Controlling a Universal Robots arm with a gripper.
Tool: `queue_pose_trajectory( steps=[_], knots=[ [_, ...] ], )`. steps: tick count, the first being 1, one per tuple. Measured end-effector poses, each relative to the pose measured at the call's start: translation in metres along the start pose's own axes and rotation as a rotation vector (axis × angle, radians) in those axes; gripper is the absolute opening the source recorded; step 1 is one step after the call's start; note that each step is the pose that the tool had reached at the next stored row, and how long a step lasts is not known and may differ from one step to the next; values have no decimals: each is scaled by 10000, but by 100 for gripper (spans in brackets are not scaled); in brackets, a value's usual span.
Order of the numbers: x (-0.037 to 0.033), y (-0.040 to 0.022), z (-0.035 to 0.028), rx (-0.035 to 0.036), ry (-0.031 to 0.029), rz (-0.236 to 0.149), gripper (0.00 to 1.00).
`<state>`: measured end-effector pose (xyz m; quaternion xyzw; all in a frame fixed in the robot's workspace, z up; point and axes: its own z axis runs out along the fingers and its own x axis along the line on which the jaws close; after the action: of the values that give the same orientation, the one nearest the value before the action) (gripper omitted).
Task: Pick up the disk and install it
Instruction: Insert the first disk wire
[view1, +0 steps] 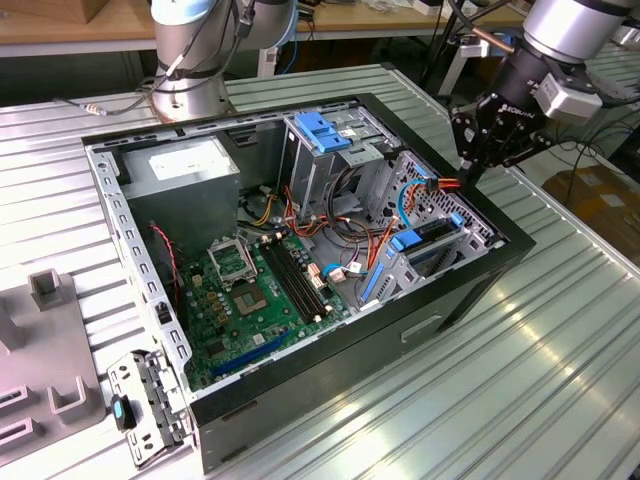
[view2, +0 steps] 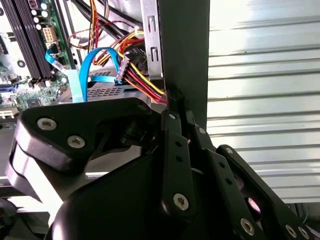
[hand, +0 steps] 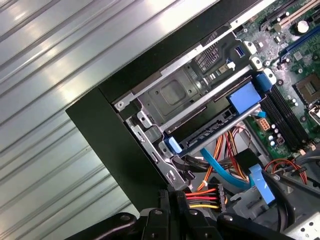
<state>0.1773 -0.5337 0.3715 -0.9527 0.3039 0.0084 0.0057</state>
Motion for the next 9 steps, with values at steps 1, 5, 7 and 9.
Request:
queue_pose_trajectory(
  steps=[1,5,7,9],
  knots=[
    [0,0,0,2,-1,92,17],
    [0,0,-1,7,4,473,17],
    [-7,7,-1,7,5,476,17],
    [-24,19,-1,6,5,475,17]
  ],
)
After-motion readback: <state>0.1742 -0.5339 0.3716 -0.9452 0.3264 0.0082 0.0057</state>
